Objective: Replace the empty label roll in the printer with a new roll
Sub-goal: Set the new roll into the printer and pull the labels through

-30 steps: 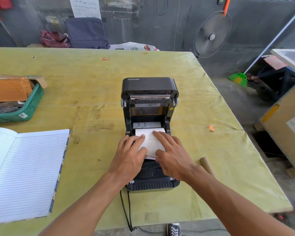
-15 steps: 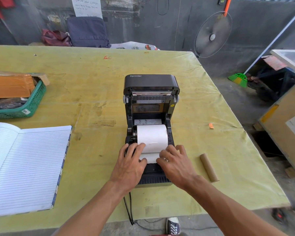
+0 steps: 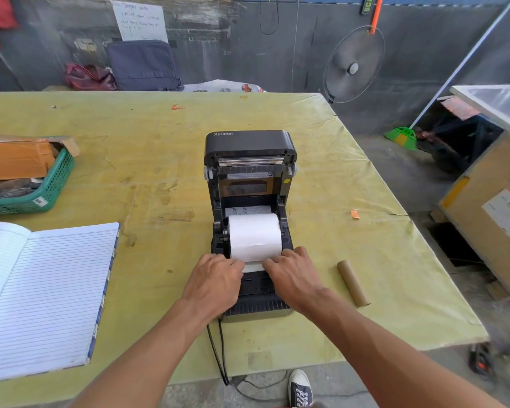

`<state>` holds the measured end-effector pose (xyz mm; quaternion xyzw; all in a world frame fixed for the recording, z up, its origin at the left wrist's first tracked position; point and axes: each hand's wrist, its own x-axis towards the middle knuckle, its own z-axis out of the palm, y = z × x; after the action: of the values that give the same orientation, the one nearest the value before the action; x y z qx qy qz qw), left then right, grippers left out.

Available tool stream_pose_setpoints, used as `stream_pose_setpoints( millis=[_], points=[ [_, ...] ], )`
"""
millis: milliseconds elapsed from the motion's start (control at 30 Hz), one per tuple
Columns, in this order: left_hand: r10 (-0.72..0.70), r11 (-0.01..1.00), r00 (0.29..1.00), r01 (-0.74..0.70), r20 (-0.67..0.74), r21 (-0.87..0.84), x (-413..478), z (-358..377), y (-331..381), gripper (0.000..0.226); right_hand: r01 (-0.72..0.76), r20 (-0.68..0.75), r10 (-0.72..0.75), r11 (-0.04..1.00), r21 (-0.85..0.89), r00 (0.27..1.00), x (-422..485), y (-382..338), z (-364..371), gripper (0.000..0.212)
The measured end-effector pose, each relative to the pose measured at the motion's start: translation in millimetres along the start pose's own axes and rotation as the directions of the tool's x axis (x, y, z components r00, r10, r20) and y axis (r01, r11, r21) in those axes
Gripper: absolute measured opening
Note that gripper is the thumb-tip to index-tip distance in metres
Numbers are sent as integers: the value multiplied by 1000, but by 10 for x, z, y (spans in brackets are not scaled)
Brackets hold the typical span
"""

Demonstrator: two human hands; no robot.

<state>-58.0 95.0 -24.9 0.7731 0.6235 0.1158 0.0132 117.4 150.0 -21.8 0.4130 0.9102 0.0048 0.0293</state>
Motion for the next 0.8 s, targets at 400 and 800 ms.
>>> stream_pose_setpoints(
  millis=[400, 800],
  points=[
    [91, 996, 996, -91, 26, 10, -71, 4, -54, 16, 38, -22, -38, 999, -8, 999, -84, -26, 94, 12],
    [4, 1000, 998, -3, 66, -25, 7, 142, -27, 12, 45, -90, -34, 991, 128, 995, -71, 39, 127, 10]
  ],
)
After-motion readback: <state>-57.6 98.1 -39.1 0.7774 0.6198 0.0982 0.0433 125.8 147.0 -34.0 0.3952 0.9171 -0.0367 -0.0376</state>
